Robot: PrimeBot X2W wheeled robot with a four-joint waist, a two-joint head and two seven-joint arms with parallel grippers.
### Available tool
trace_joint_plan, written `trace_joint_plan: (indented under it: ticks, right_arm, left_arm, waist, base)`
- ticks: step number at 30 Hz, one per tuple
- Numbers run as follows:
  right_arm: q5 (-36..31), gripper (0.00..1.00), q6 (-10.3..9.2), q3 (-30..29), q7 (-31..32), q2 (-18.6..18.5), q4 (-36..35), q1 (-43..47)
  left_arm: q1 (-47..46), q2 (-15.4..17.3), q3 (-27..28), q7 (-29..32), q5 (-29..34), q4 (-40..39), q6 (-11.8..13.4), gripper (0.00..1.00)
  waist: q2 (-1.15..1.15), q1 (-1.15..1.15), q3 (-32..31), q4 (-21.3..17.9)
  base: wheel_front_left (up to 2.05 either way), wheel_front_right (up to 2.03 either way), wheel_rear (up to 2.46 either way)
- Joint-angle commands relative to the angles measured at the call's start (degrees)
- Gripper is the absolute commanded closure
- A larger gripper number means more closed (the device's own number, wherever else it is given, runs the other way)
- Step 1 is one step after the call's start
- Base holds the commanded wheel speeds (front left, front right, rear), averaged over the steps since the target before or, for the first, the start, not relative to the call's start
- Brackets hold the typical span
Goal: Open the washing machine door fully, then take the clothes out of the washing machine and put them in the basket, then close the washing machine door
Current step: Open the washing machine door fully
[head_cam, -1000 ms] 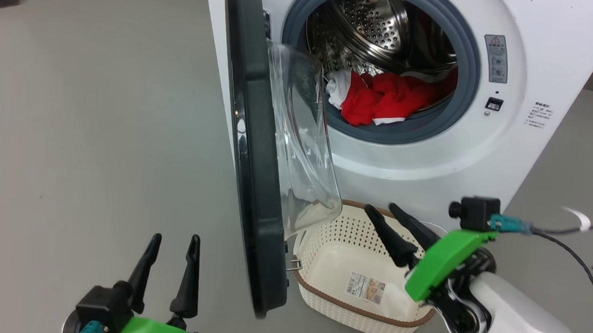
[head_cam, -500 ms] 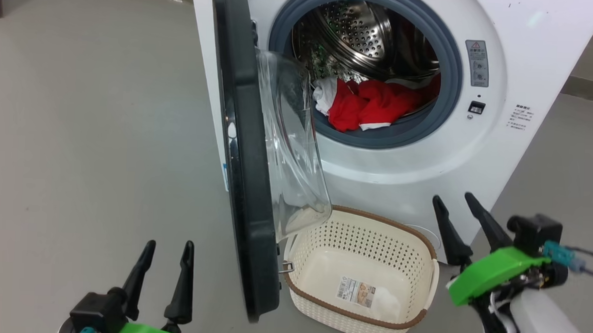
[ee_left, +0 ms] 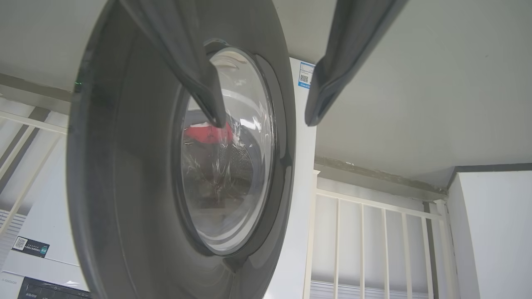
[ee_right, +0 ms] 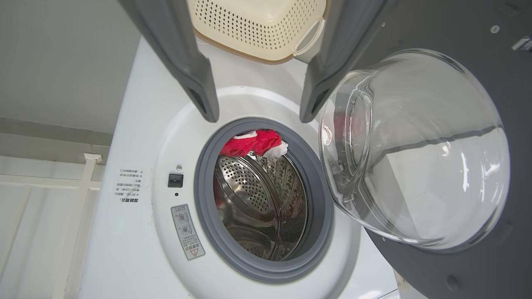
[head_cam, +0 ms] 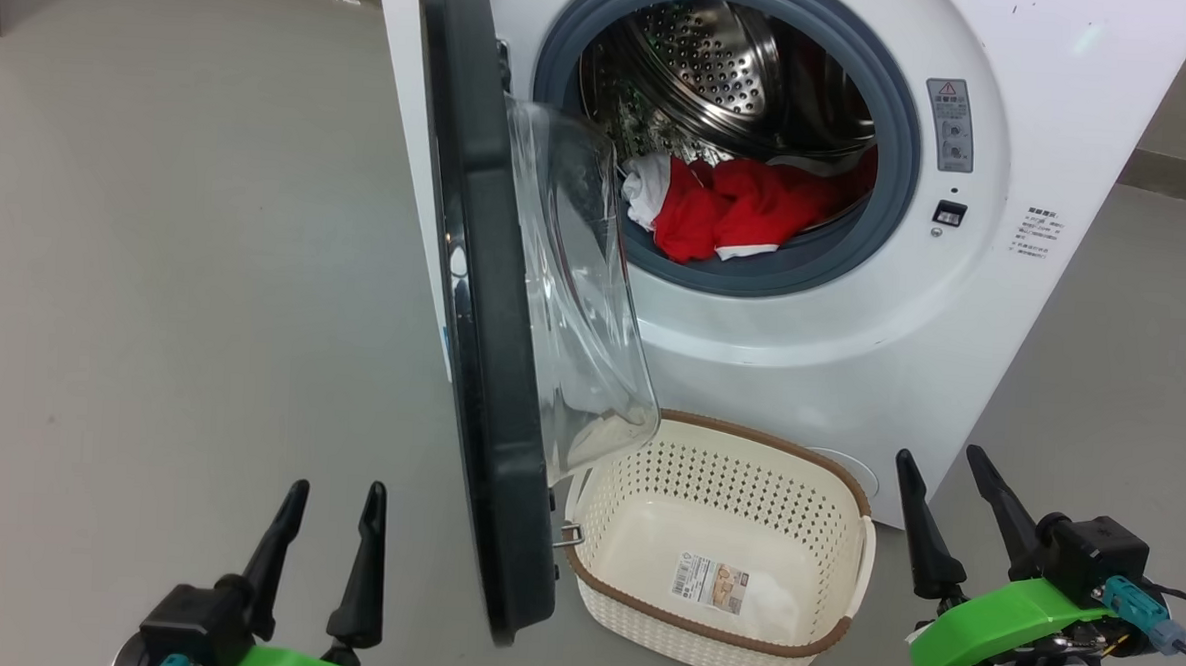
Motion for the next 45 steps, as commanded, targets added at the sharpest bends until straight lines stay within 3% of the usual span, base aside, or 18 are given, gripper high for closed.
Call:
trace_joint_plan:
  ticks: [1, 22, 23, 24, 40, 45]
  right_arm:
    - [-0.6, 0.00, 0.36, 1.0, -0.4, -0.1, -1.8, -0.9]
    - [1.4, 0.00, 0.36, 3.2, -0.4, 0.0, -0.9, -1.0]
    - [1.4, 0.00, 0.36, 3.3, -0.4, 0.0, -0.9, -1.0]
    - [1.4, 0.00, 0.36, 3.3, -0.4, 0.0, -0.9, -1.1]
    - [1.9, 0.00, 0.36, 4.0, -0.4, 0.0, 0.0, -1.3]
    - [2.0, 0.00, 0.36, 4.3, -0.4, 0.0, 0.3, -1.4]
  left_arm:
    - [-1.0, 0.5, 2.1, -0.7, 0.9, -1.3, -0.5, 0.00]
    - [-1.7, 0.5, 2.6, -0.7, 2.8, -3.3, 0.1, 0.00]
    - [-1.7, 0.5, 2.6, -0.7, 2.8, -3.6, 0.1, 0.20]
    - [-1.7, 0.5, 2.5, -0.7, 3.0, -3.9, 0.0, 1.00]
    - [-7.1, 0.5, 2.4, -0.7, 3.8, -21.4, 1.8, 1.00]
    - [-8.7, 0.5, -0.1, -0.7, 3.4, -27.1, 0.9, 1.00]
  waist:
    - [0.00, 0.00, 0.0, -0.1]
    - [0.00, 0.00, 0.7, 0.0]
    - [0.00, 0.00, 0.7, 0.0]
    - [0.00, 0.00, 0.7, 0.0]
    - [0.00, 0.00, 1.0, -0.4]
    - [0.00, 0.00, 1.0, -1.0]
  base:
    - [0.00, 0.00, 0.00]
    - [0.00, 0.00, 0.00]
    - [0.00, 0.00, 0.00]
    - [0.00, 0.00, 0.00]
    - [0.00, 0.00, 0.00]
    - [0.00, 0.00, 0.00]
